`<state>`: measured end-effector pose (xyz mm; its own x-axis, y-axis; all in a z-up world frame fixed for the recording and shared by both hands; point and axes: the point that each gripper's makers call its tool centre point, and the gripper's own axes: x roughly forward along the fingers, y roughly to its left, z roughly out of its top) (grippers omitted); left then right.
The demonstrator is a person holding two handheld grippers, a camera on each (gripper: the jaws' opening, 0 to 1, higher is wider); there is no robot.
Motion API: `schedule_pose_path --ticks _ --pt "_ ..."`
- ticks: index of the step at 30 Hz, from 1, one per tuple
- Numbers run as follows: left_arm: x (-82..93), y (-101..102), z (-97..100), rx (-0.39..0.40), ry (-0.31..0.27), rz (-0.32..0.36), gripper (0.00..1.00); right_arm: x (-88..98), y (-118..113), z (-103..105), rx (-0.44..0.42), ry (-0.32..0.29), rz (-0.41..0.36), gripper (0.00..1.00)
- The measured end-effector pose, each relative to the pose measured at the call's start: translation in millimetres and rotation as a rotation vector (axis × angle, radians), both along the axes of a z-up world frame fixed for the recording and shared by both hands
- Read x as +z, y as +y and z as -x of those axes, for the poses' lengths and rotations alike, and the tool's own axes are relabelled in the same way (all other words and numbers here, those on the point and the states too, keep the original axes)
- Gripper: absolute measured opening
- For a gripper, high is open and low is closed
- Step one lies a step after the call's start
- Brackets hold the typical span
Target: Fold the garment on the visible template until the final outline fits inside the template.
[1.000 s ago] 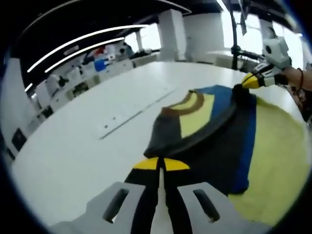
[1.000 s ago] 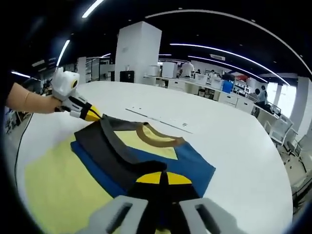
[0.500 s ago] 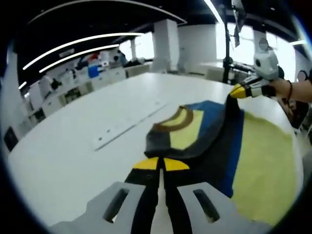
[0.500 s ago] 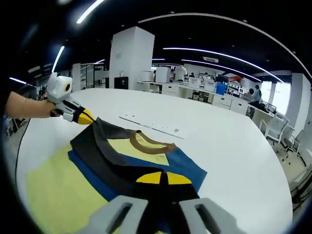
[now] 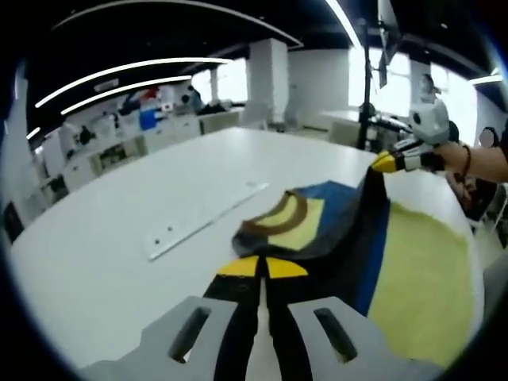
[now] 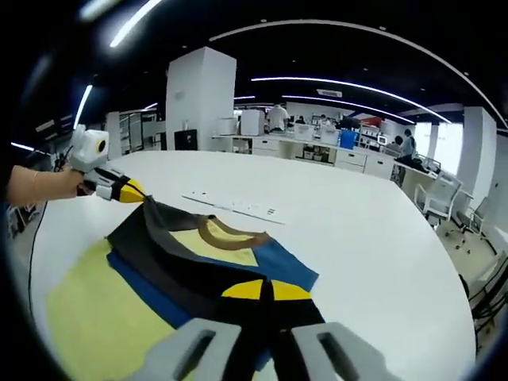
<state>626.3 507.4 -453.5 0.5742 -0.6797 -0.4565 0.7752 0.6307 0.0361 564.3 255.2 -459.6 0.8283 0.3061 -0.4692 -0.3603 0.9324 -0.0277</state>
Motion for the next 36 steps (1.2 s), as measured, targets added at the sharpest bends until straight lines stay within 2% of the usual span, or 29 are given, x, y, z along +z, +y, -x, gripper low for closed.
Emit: schedule_pose_path --ticks 3,7,11,12,13,18,20,23,29,36 --pt "-2.8 -1 -6.1 0.007 0.000 -0.022 0.00 -3.1 1 2 0.009 0.015 -0.006 0.00" --pt "-1.2 -3 -14.1 -0.001 0.002 -0.017 0.00 -9.4 0 4 0.006 0.053 -0.028 0.00" --pt "-2.2 -2 -23.2 -0.034 -0.028 -0.080 0.00 -18.4 -4 6 -0.006 0.107 -0.048 0.00" --pt "-5.0 -3 -24.4 -0.053 -0.029 -0.108 0.00 -19.5 -6 6 -0.010 0.110 -0.054 0.00" --pt "-5.6 -4 -24.7 -0.057 -0.027 -0.107 0.00 -20.0 -6 6 -0.010 0.110 -0.056 0.00" --pt "-9.8 -9 -34.4 -0.046 -0.033 -0.137 0.00 -26.6 -9 1 -0.012 0.124 -0.053 0.00" --pt "-13.7 -6 -40.0 -0.028 -0.052 -0.187 0.00 -29.5 -10 -1 -0.018 0.128 -0.057 0.00" --pt "-22.8 -8 -41.4 -0.023 -0.058 -0.220 0.00 -36.0 -10 -3 -0.022 0.144 -0.060 0.00" --pt "-31.0 -4 -41.4 -0.014 -0.038 -0.205 0.00 -45.9 -10 -3 -0.022 0.167 -0.043 0.00" --pt "-27.2 11 -49.3 0.024 -0.060 -0.210 0.00 -51.1 -11 -4 -0.031 0.181 -0.043 0.00"
